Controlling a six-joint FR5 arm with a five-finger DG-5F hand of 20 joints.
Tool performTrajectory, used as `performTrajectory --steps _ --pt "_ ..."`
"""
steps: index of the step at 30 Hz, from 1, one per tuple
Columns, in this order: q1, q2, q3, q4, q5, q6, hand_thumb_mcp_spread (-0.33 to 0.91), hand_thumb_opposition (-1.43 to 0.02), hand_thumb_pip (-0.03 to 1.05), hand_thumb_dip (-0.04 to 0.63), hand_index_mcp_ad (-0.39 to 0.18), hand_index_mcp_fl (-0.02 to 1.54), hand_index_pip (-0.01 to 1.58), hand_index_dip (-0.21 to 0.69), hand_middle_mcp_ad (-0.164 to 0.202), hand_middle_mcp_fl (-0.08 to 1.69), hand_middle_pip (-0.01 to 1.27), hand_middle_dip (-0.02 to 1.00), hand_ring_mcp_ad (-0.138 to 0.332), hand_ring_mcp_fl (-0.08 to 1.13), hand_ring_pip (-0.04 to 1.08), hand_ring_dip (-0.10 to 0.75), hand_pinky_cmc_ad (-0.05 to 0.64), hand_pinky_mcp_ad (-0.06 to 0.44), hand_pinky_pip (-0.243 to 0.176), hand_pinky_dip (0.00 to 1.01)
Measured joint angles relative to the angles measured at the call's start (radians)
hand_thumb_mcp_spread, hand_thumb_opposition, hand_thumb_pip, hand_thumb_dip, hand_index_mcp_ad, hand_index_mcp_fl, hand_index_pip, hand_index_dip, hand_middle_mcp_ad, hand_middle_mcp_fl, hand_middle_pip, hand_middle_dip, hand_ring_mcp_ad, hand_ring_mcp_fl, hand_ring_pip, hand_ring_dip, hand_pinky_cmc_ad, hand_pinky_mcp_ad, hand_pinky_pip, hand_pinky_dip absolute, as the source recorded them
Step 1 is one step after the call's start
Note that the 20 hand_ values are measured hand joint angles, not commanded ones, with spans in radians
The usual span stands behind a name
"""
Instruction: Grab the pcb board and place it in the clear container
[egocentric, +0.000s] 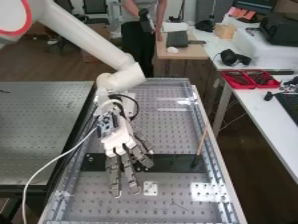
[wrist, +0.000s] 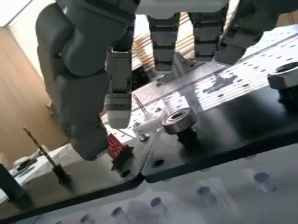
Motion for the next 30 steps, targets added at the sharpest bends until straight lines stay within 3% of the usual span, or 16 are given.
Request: performTrajectory --steps 15,30 --pt "0.005 -0.013 0.013 -0.028 -0.002 0.031 0.63 -0.83 0.35 0.269 -0.175 0.33 1.12 0.394 0.091 0.06 0.15 0.17 0.241 0.03 0.09 0.026 0.262 0.187 -0.075 0.20" --pt "0.001 -0.008 0.016 0.023 -0.004 -0.031 0.63 -0.83 0.35 0.269 -0.173 0.32 1.14 0.393 0.091 0.06 0.15 0.17 0.241 0.03 0.09 0.026 0.262 0.187 -0.075 0.20"
